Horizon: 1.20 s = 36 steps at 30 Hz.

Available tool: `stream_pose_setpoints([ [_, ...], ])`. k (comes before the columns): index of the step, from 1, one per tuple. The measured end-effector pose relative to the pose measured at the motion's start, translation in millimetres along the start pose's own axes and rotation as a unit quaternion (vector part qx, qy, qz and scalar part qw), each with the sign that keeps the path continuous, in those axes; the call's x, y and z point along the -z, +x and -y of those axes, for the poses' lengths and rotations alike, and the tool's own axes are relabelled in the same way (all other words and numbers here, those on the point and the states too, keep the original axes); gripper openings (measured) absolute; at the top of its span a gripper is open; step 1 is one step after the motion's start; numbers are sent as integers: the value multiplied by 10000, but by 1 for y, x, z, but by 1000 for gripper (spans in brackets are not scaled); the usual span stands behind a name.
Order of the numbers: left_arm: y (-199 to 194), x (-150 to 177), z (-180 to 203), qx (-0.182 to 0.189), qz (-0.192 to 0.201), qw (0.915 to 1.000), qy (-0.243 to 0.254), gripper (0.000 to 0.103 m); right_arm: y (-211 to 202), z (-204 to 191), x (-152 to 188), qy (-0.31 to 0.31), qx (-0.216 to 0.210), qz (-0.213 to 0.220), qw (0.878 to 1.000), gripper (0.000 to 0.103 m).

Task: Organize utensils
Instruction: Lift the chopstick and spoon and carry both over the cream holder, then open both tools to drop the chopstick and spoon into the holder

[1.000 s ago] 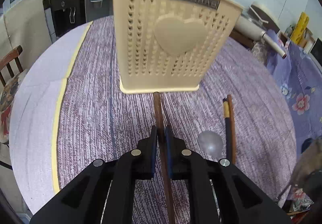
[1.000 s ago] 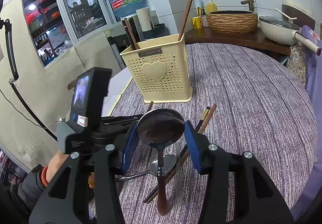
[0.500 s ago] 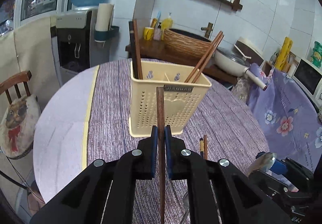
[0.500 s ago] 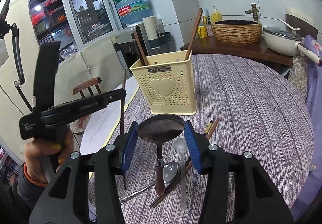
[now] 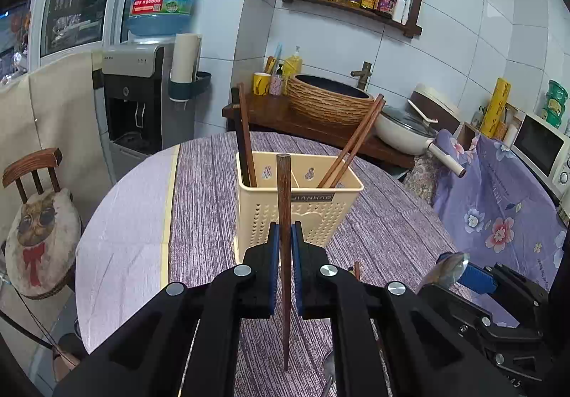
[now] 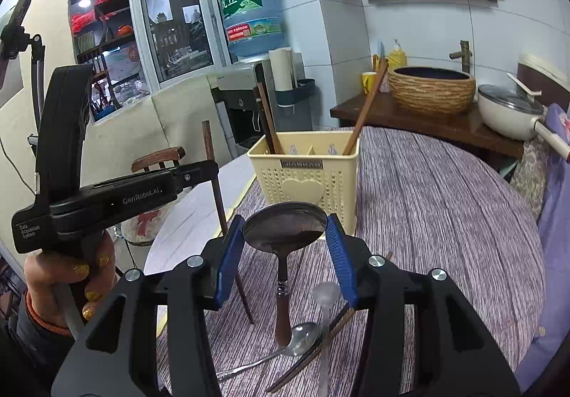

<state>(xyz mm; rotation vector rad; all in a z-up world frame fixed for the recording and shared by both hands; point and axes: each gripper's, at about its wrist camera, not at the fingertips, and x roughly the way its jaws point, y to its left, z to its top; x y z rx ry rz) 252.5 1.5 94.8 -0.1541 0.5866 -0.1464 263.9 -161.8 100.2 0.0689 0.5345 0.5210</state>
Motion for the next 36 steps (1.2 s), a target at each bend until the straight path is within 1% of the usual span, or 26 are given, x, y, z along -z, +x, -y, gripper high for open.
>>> stream_pose_setpoints([
  [3, -4, -7, -2, 57, 55, 10000, -15, 8, 1, 2, -14, 19, -17, 115, 9999, 47],
  [6, -11, -21, 0, 101, 170, 9998, 18, 8, 2, 6, -35, 70, -21, 264, 9996, 47],
  [9, -22, -43, 6, 206, 310, 9993, 101, 8, 2, 7, -61, 19, 84, 491, 9988, 47],
  [13, -42, -84, 14, 298, 610, 9976, 133, 8, 2, 10, -106, 9, 284, 843, 9960, 47],
  [17, -56, -124, 24, 123, 988, 9949, 147, 8, 10, 10, -148, 21, 498, 1110, 9926, 47],
  [19, -55, -141, 27, -18, 1146, 9933, 131, 8, 18, 11, -160, 16, 595, 1196, 9910, 47],
  [20, -53, -144, 27, -101, 1191, 9928, 125, 8, 24, 11, -164, -2, 675, 1246, 9899, 47],
  [23, -36, -150, 24, -297, 1185, 9925, 64, 8, 43, 14, -165, 1, 801, 1257, 9888, 47],
  [26, -15, -141, 16, -426, 1095, 9931, -3, 8, 63, 17, -155, -27, 881, 1148, 9895, 47],
  [29, 6, -125, 7, -494, 913, 9946, -62, 8, 85, 20, -137, -104, 1004, 1035, 9895, 47],
  [32, 22, -108, 0, -516, 755, 9957, -133, 8, 102, 27, -118, 12, 1020, 900, 9907, 47],
  [36, 36, -87, -1, -556, 624, 9965, -18, 8, 119, 31, -93, -1, 1080, 714, 9916, 47],
])
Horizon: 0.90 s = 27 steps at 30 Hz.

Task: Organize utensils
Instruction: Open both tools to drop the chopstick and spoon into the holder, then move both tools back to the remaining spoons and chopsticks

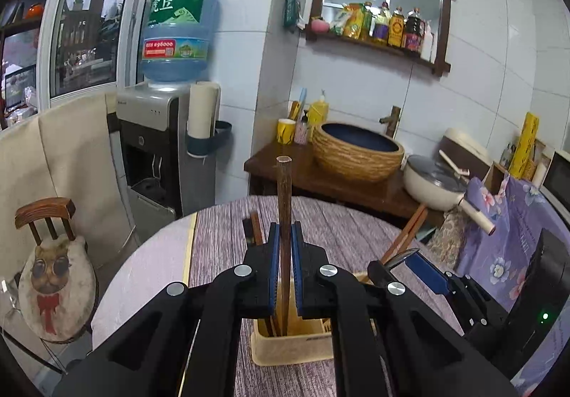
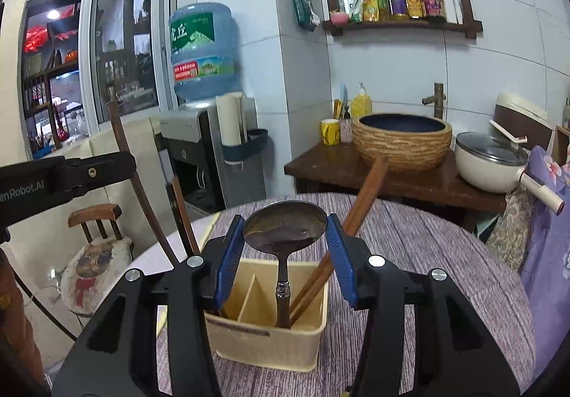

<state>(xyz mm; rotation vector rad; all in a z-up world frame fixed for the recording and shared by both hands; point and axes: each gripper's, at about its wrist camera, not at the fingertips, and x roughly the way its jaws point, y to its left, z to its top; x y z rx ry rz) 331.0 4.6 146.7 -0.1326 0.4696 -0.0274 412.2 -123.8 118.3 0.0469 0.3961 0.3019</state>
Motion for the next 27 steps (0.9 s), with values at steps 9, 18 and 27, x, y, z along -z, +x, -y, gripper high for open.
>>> stream_pose_setpoints([
  [9, 19, 31, -3, 41, -316, 9995, 22, 8, 7, -3, 34, -177, 108, -81, 9998, 48],
  [18, 9, 38, -9, 306, -306, 9990, -53, 12, -27, -3, 33, -356, 72, 342, 9988, 67],
  [27, -38, 93, -17, 472, -313, 9983, 168, 68, -95, 23, 70, -394, 336, 62, 9986, 78],
])
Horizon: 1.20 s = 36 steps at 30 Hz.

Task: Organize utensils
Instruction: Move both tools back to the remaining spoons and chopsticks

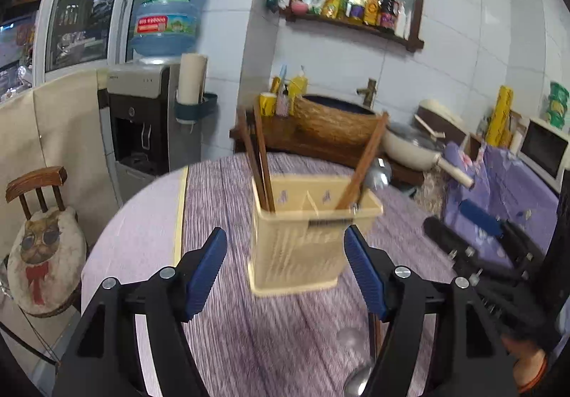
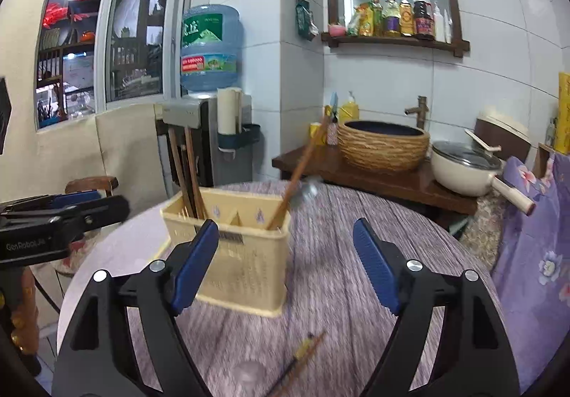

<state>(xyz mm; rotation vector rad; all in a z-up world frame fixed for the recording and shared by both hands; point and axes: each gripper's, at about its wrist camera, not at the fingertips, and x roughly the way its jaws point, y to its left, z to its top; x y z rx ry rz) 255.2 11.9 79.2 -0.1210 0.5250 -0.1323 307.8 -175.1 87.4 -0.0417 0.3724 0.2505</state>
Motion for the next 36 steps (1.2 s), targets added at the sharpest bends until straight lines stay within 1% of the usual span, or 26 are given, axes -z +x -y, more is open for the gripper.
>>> stream_pose_setpoints([
  [3, 2, 27, 2, 102, -398, 9990, 156, 68, -10, 10, 26, 138, 54, -469, 9988, 78],
  [5, 8, 50, 9, 201, -740, 9964, 357, 68, -15, 13, 41, 189, 34, -659, 9976, 78],
  [6, 12, 63, 15, 238, -940, 9940, 512, 68, -18, 15, 51, 198, 74, -747, 9970, 78],
  [7, 13, 74, 19, 249, -1057, 9923, 600, 68, -21, 16, 59, 211, 144, -803, 9964, 78],
  [10, 18, 99, 31, 421, -1375, 9867, 758, 67, -26, 18, 82, 255, 272, -967, 9946, 78],
  [14, 28, 118, 45, 569, -1635, 9807, 910, 67, -30, 29, 107, 501, 453, -1169, 9908, 78],
  [18, 38, 127, 59, 679, -1763, 9762, 1064, 67, -38, 42, 122, 777, 535, -1256, 9876, 78],
  [22, 49, 133, 72, 759, -1892, 9721, 1163, 64, -45, 50, 131, 950, 541, -1313, 9853, 78],
  [25, 58, 137, 79, 728, -1973, 9692, 1282, 62, -47, 55, 135, 1063, 503, -1356, 9838, 78],
  [27, 62, 139, 80, 739, -2037, 9678, 1277, 59, -48, 56, 137, 1099, 488, -1377, 9831, 78],
  [36, 69, 136, 78, 806, -2130, 9661, 1214, 52, -48, 56, 140, 1144, 362, -1446, 9822, 78],
])
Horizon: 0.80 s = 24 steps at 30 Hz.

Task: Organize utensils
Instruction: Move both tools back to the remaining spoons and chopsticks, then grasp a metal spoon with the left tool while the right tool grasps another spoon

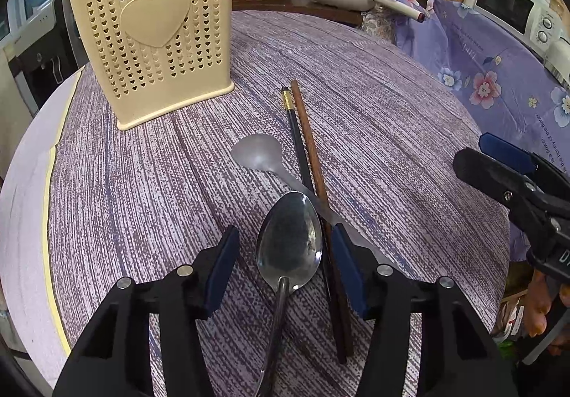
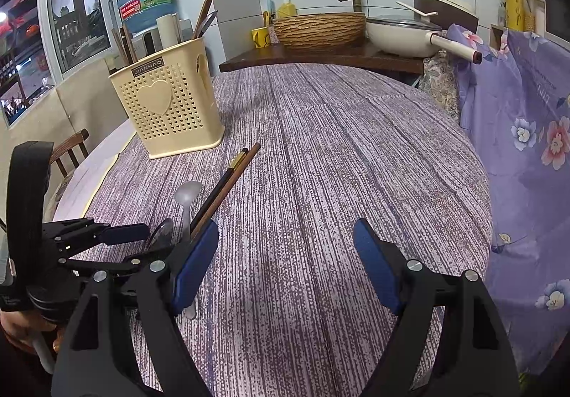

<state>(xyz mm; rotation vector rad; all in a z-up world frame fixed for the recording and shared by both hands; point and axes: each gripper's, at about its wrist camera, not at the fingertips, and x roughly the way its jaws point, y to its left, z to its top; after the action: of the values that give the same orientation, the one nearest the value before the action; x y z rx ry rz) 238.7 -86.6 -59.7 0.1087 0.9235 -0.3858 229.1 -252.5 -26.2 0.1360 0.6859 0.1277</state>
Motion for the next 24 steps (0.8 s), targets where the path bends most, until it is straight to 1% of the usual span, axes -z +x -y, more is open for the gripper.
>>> stream_pose_setpoints([
  [2, 0, 0, -1, 28, -2, 10000, -6, 45, 2, 0, -1, 20, -39, -20, 10000, 78],
  [7, 1, -2, -1, 88, 3, 9999, -58, 38, 7, -3, -3, 58, -95, -90, 9999, 77],
  [9, 2, -3, -1, 94, -1, 9999, -85, 38, 10, -6, -4, 32, -127, -144, 9998, 77],
  [11, 0, -3, -4, 104, 20, 9998, -146, 38, 14, -10, -6, -7, -162, -192, 9997, 73],
  [15, -9, -3, -16, 100, 146, 9992, -361, 38, 23, -23, -13, -178, -274, -303, 9990, 73],
  [17, -15, -4, -25, 18, 231, 9985, -505, 38, 28, -35, -17, -347, -349, -344, 9982, 72],
  [19, -19, -5, -39, -81, 292, 9971, -699, 38, 34, -50, -23, -643, -463, -407, 9960, 71],
  [21, -22, -8, -55, -143, 328, 9948, -951, 38, 44, -67, -29, -980, -670, -545, 9914, 69],
  [24, -29, -12, -84, -61, 400, 9884, -1463, 38, 62, -87, -37, -1340, -914, -828, 9833, 64],
])
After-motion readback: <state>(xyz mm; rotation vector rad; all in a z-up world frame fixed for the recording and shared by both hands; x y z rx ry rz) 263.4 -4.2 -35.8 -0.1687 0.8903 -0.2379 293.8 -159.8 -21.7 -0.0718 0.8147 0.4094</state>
